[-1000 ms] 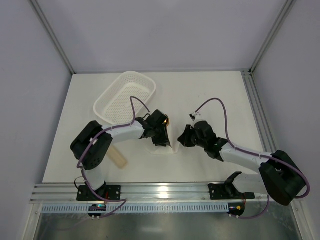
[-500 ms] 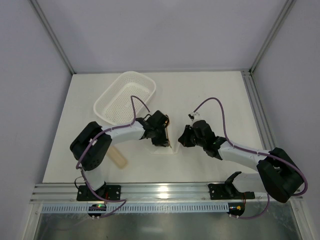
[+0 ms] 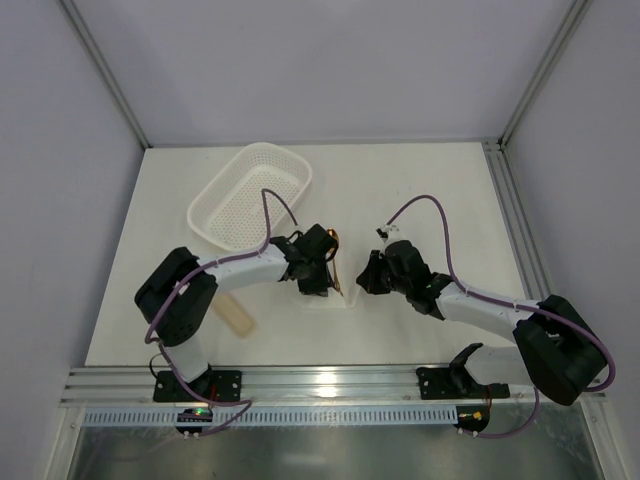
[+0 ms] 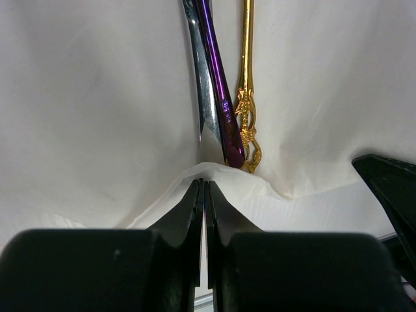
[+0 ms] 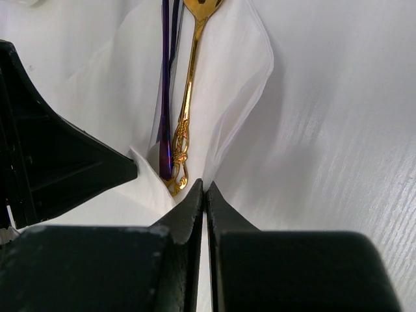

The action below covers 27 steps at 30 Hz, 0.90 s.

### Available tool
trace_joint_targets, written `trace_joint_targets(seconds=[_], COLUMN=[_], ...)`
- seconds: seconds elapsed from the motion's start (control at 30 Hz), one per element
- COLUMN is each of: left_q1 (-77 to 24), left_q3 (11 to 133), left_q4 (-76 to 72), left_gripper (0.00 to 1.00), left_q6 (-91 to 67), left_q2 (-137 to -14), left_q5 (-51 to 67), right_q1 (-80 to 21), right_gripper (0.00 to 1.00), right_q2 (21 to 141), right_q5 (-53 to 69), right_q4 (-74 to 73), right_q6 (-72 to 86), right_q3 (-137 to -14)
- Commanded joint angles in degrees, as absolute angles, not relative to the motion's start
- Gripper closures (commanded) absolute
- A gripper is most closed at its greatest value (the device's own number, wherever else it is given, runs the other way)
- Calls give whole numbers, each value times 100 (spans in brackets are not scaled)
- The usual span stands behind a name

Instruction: Place the utensils on the paper napkin and roll it up

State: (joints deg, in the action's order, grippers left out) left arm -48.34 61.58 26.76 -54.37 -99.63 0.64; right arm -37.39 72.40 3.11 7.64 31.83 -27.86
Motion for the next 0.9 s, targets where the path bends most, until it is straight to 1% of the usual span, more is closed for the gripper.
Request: trace_joint_targets(seconds=[0.0,0.13,0.37,0.57,0.87], left_q1=[-4869,-4860,-4869,-4869,-4860], left_q3=[6205,6126,6380,6434,6434], left_q4=[2856,2804,2900,2856,2856], left_gripper=[94,94,90,89,89], left_q6=[-5317,-5379,-5432,-5467,-5537], left_q2=[-9738,-9782,-10010,-10213,-10239], left_q5=[-202,-237,-378,-290,-351], right_q1=[-3727,-3726,-3727,-3727,-3735], right_gripper=[96,96,96,96,96], right_q2=[7216,7181,7216,7216,7558], right_q5=[272,378,650,940,1476], right_q4=[800,809,835,896,1300], right_q6=[3120,3059,2839,2804,2690], right_q3=[-2997,-3023,-3234,-3357,-3384])
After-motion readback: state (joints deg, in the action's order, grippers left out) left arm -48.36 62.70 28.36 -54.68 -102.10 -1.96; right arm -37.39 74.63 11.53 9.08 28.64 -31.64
